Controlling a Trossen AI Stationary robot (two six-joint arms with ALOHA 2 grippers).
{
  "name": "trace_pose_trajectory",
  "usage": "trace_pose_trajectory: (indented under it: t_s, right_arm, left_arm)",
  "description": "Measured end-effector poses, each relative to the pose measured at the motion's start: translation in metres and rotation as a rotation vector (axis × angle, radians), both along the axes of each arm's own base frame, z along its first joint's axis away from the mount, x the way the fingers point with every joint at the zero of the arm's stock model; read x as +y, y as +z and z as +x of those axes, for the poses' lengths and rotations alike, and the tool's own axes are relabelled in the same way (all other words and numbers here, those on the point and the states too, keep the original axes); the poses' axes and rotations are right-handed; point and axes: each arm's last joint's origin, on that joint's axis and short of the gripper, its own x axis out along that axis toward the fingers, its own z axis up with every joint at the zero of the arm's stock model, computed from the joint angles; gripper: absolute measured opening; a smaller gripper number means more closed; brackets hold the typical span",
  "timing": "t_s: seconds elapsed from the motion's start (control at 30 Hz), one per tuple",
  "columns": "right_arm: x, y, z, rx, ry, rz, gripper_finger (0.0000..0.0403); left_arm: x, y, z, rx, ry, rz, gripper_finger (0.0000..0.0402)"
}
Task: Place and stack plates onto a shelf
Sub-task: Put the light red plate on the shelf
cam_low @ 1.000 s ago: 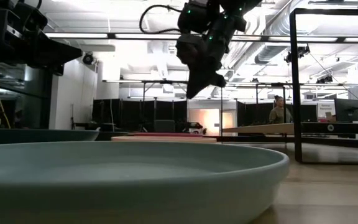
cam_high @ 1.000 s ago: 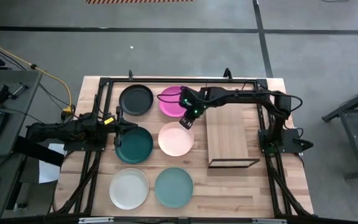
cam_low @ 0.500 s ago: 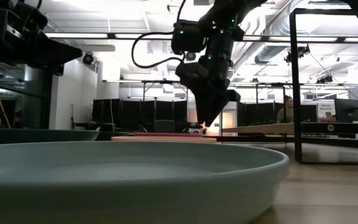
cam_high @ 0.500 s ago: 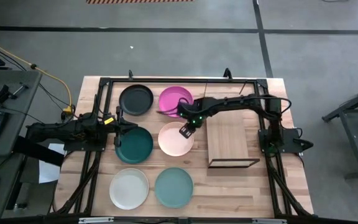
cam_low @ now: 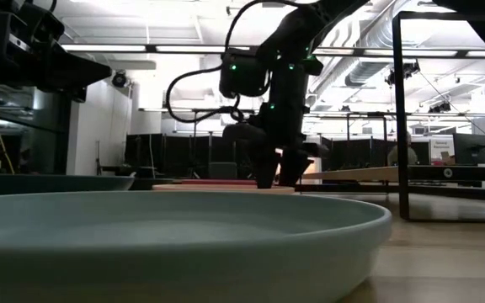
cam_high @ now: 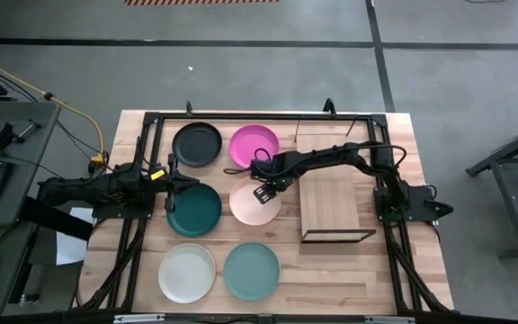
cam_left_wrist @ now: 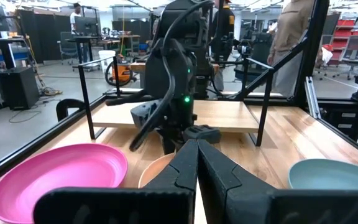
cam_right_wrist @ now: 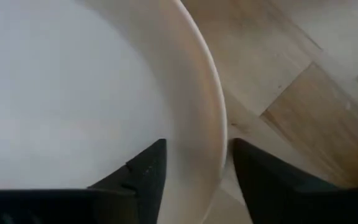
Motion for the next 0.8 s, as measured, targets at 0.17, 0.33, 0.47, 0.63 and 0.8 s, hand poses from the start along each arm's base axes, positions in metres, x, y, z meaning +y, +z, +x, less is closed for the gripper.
trace_pose_trajectory:
  t_s: [0.17, 0.33, 0.47, 0.63, 0.8]
  right_arm:
    - [0.006, -0.007, 0.001, 0.027, 0.010, -0.050, 0.0076]
    - [0.006, 0.001, 0.001, -0.005, 0.038, -0.075, 0.0013]
    - [-0.002, 0.013, -0.002, -0.035, 0.066, -0.052, 0.0002]
    - [-0.013, 0.045, -0.008, -0.133, 0.127, -0.026, 0.0000]
    - [-0.020, 0.075, -0.018, -0.213, 0.189, -0.002, 0.0000]
  left_arm:
    - [0.000, 0.000, 0.000, -0.001, 0.000, 0.000, 0.0001]
    - [0.000, 0.000, 0.000, 0.000, 0.000, 0.000, 0.0001]
    - [0.000, 0.000, 0.000, -0.001, 0.000, 0.000, 0.0001]
    - [0.000, 0.000, 0.000, -0.001, 0.000, 0.000, 0.0001]
    - [0.000, 0.000, 0.000, 0.000, 0.000, 0.000, 0.0001]
